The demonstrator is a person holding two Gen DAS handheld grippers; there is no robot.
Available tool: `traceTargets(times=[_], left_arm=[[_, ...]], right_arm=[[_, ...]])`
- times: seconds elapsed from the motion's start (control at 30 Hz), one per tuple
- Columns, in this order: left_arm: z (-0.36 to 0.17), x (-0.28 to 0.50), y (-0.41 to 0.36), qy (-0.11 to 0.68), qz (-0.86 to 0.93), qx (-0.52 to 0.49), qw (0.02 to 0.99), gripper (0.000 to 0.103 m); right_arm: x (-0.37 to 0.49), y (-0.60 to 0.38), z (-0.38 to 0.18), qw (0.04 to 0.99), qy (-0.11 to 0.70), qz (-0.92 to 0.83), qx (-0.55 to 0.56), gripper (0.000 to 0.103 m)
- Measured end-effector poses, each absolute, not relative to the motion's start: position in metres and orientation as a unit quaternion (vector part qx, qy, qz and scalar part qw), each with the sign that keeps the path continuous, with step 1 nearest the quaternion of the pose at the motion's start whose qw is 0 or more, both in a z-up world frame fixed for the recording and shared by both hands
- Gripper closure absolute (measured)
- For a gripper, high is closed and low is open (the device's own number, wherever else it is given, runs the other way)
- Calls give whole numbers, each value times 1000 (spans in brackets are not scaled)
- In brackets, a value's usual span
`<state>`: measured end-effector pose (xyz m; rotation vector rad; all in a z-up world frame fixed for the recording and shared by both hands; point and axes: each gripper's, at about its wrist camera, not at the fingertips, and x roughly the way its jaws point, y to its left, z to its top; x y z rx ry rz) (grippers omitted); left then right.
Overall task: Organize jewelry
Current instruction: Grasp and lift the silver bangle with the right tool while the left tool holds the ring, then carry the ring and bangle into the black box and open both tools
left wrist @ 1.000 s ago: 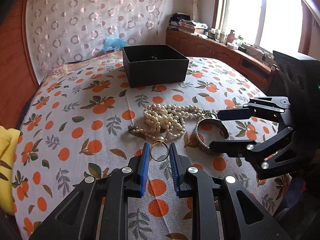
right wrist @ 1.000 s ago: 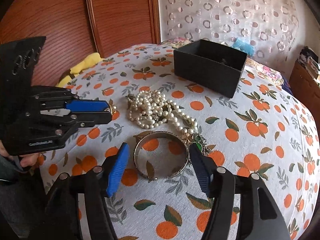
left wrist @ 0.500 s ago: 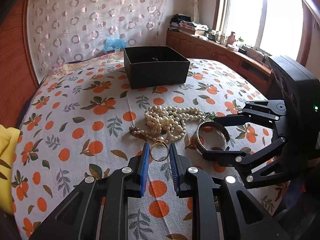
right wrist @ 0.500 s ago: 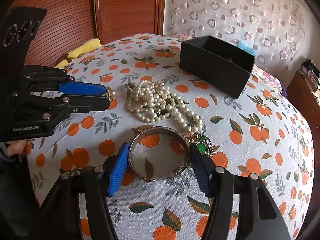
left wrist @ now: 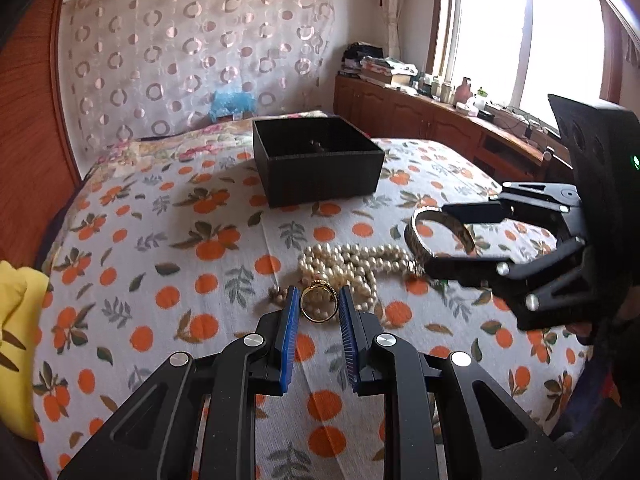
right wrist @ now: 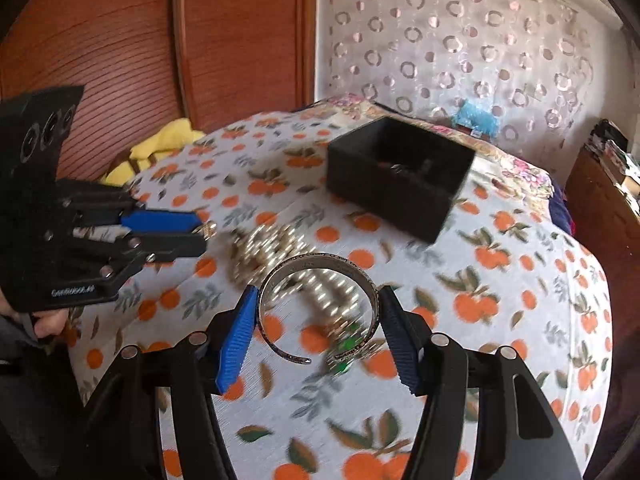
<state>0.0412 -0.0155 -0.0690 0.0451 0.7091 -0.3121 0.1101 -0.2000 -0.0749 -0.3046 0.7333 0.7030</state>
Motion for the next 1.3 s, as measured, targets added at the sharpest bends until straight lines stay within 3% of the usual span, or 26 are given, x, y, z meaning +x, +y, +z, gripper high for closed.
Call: traceTargets(times=[0.73, 0.87, 0.93, 1.3], left_arm=[[-48, 106, -7, 325, -126, 34, 936, 84], [-40, 117, -8, 321, -124, 38, 938, 84], [-37, 122, -9, 320, -124, 37, 939, 84], [-27, 158, -19, 319, -119, 36, 939, 84]], right_arm=[[250, -184, -51, 891, 339, 286, -99, 40], [261, -179, -52, 891, 338, 286, -97, 38], [262, -180, -52, 893, 335, 286, -93, 30], [249, -215, -54, 907, 326, 258, -73, 30]])
